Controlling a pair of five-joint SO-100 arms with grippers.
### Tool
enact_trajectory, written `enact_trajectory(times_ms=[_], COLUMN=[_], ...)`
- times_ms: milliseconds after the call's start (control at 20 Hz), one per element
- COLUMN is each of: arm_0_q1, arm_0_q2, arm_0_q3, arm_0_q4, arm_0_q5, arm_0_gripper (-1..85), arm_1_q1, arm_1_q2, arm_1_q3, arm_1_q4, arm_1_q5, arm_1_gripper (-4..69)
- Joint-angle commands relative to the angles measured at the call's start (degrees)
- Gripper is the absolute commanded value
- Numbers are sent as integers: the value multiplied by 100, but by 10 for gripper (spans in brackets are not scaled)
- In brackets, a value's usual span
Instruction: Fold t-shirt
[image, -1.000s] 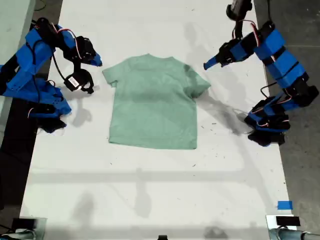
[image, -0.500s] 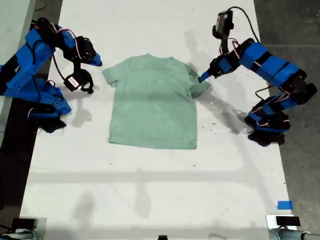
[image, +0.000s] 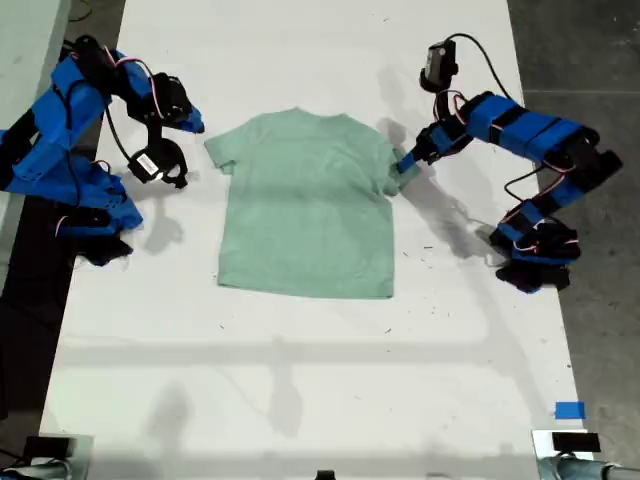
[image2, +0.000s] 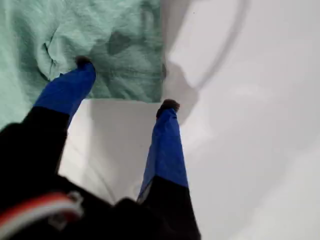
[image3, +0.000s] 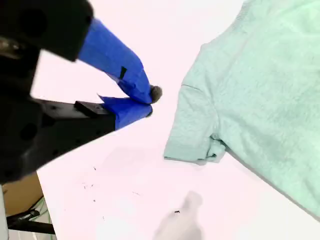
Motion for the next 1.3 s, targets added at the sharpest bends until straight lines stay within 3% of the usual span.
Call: enact_trajectory(times_ms=[0,150,200,300,550,850,1050,1250], arm_0_q1=[0,-18,-18,-18,18,44,26,26], arm_0_q2=[18,18,18,18,26,114,220,281], arm_0_q3=[-9,62,79,88,97,158,264,316], arm_0_q4=[-35,-70,-79,-97,-97,-88,-97,-97], arm_0_q5=[26,26,26,26,26,26,26,26], arm_0_gripper=[0,0,0,0,0,0,0,0], arm_1_q1=[105,141,149,229,220,26,-633,-1389], arm_1_q2=[-325,-659,-668,-817,-844,-659,-1151,-2338], arm_1_q3=[-79,-220,-237,-378,-642,-2162,-4008,-6275], arm_1_q4=[-466,-571,-580,-492,-62,1617,2716,3384], arm_1_q5=[-114,-149,-158,-123,-62,255,826,1547], arm_1_gripper=[282,253,202,-7,-10,-10,-10,-11])
